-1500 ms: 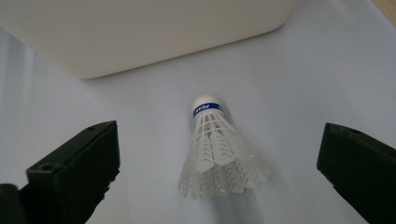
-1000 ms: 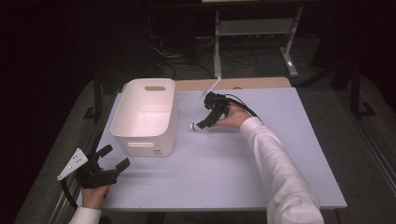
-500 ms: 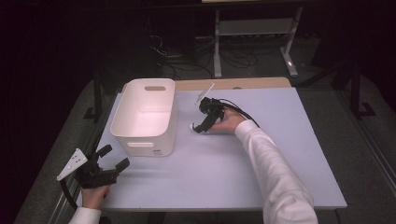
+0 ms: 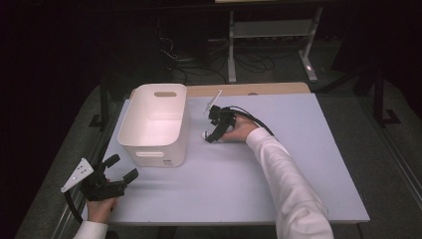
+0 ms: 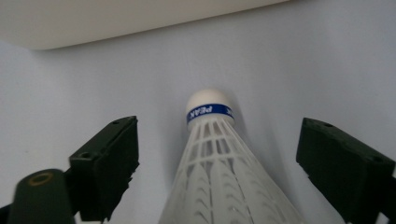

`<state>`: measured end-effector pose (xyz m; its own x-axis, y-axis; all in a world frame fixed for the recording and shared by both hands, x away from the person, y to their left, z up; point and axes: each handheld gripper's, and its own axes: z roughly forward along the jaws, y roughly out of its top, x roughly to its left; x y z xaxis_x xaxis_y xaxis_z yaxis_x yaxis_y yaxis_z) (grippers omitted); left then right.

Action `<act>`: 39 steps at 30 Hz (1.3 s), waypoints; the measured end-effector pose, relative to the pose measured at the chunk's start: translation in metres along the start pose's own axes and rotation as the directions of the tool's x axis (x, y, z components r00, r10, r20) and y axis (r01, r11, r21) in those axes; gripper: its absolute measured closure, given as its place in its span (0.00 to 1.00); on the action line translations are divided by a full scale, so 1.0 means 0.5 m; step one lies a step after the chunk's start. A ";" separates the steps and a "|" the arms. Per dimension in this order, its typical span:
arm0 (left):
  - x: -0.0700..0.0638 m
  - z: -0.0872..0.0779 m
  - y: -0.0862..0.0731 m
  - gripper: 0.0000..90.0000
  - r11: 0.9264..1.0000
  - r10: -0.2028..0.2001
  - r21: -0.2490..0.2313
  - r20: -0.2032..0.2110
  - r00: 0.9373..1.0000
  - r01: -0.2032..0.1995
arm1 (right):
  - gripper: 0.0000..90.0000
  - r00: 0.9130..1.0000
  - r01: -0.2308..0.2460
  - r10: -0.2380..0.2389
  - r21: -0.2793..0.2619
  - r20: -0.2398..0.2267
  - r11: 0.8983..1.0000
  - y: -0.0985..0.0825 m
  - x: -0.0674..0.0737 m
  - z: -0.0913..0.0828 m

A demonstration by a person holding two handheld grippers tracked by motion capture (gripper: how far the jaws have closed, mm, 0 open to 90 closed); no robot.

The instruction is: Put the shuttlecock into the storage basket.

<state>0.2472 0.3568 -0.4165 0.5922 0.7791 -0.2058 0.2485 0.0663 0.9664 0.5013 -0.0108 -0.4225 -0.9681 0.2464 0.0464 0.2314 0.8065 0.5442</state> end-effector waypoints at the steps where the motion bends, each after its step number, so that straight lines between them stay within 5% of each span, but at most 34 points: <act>1: 0.001 -0.001 0.000 0.00 1.000 0.005 0.002 -0.001 1.000 -0.005 | 0.16 1.000 0.000 0.000 0.008 -0.010 1.000 0.005 0.000 0.002; 8: 0.002 -0.002 0.000 0.00 1.000 0.004 -0.005 0.003 1.000 -0.004 | 0.32 1.000 0.012 -0.011 0.054 -0.019 0.998 0.020 0.003 0.018; 11: 0.002 -0.003 0.000 0.00 1.000 0.008 -0.005 0.005 1.000 -0.008 | 0.39 0.998 0.003 0.000 0.066 -0.057 0.998 0.024 0.005 0.020; 26: 0.002 -0.002 0.000 0.00 1.000 0.005 -0.005 0.008 1.000 -0.005 | 0.68 0.999 0.028 -0.023 0.125 -0.041 0.992 0.038 0.005 0.024; 39: 0.002 -0.002 0.000 0.00 1.000 0.001 -0.005 0.006 1.000 -0.001 | 0.71 0.998 0.012 -0.004 0.128 -0.058 0.992 0.036 0.005 0.008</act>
<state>0.2470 0.3581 -0.4165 0.5974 0.7752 -0.2054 0.2439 0.0683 0.9674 0.5036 0.0065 -0.4160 -0.9730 0.2116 0.0924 0.2306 0.8716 0.4326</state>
